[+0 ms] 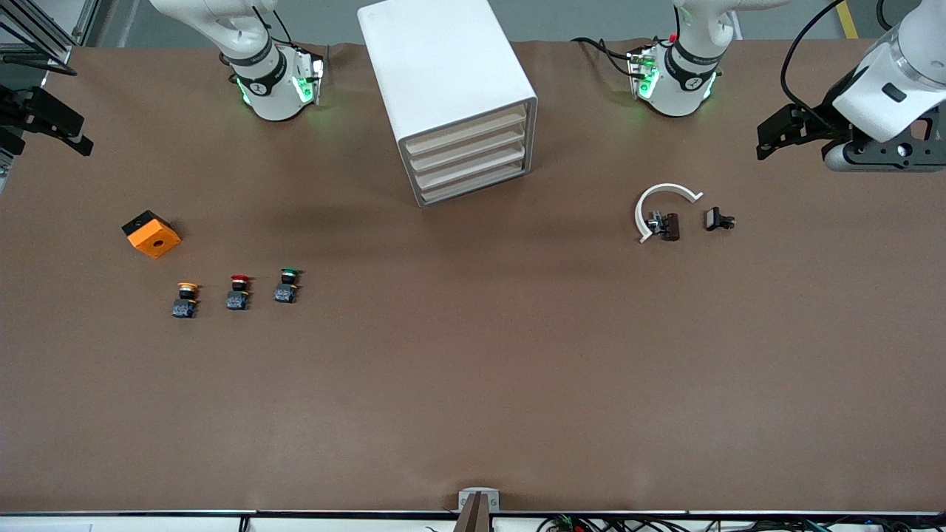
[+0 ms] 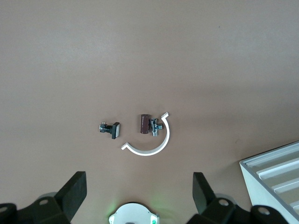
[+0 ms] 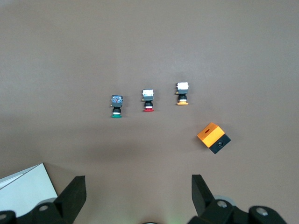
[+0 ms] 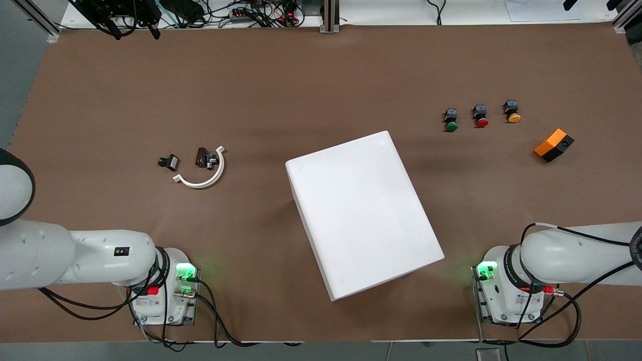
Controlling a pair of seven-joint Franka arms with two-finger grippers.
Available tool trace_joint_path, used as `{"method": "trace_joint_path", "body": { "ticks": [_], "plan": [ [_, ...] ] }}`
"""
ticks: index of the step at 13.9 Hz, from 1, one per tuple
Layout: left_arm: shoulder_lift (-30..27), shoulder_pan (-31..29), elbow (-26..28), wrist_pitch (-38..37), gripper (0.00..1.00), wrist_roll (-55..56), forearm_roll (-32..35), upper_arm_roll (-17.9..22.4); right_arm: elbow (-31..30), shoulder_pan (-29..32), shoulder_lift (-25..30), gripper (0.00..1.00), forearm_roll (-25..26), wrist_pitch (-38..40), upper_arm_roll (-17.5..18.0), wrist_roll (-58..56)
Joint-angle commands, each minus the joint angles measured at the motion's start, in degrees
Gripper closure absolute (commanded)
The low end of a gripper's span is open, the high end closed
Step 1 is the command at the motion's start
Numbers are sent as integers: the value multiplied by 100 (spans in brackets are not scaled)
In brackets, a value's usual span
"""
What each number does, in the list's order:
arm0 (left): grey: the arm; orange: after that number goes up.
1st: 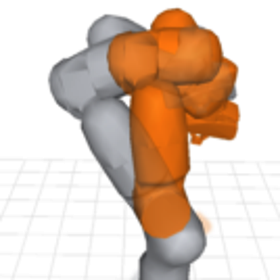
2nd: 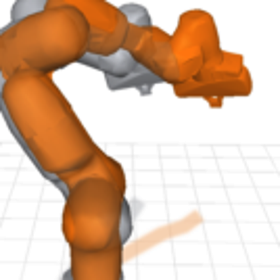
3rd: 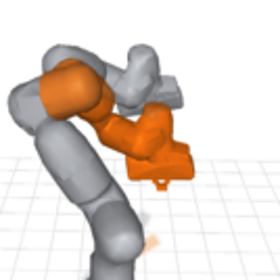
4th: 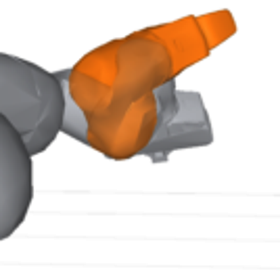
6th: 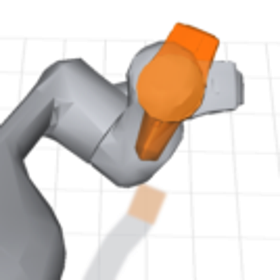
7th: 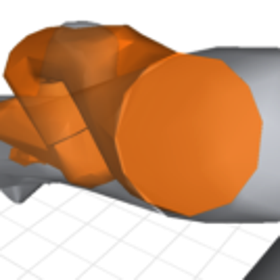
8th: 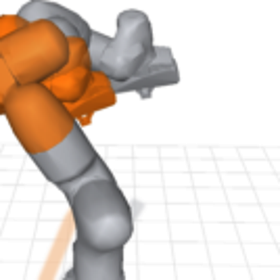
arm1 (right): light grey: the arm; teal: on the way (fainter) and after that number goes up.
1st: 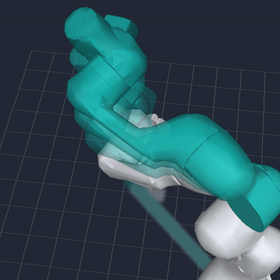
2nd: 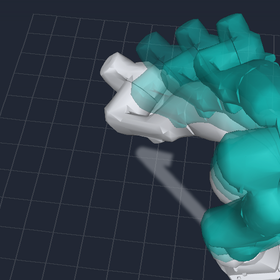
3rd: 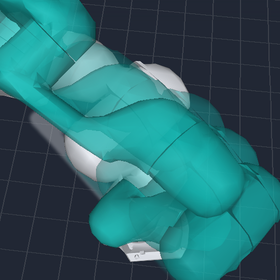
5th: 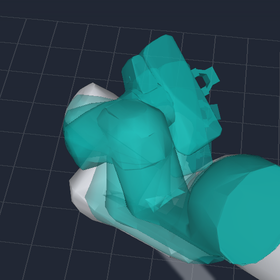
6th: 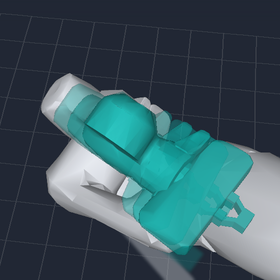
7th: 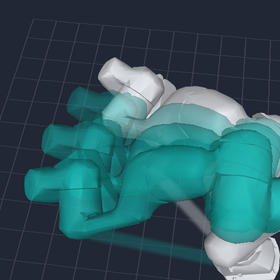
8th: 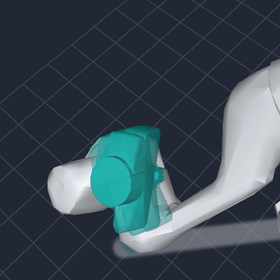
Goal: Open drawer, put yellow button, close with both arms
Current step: 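Move the left gripper from rest toward the white drawer cabinet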
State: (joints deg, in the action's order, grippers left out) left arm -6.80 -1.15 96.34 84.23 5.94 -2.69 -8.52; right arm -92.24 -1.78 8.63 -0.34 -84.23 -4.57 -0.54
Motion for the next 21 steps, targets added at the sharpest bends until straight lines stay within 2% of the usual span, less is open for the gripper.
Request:
{"method": "trace_joint_path", "body": {
  "ticks": [1, 11, 18, 21],
  "plan": [
    [-6, 9, -54, -99, 0, -5, 84, 26, -162, 81, 130, 0, -28, -6, 26, 63],
    [143, -228, -36, -293, 0, -5, 84, 17, -145, 99, 130, 0, -28, -120, 17, 72],
    [951, -167, 51, -91, 0, 311, 5, -44, -145, 99, 130, 0, -28, -120, 17, 81],
    [1329, -70, 86, 154, 0, 661, -74, -202, -145, 212, 121, 0, -28, -129, 17, 72]
  ]
}}
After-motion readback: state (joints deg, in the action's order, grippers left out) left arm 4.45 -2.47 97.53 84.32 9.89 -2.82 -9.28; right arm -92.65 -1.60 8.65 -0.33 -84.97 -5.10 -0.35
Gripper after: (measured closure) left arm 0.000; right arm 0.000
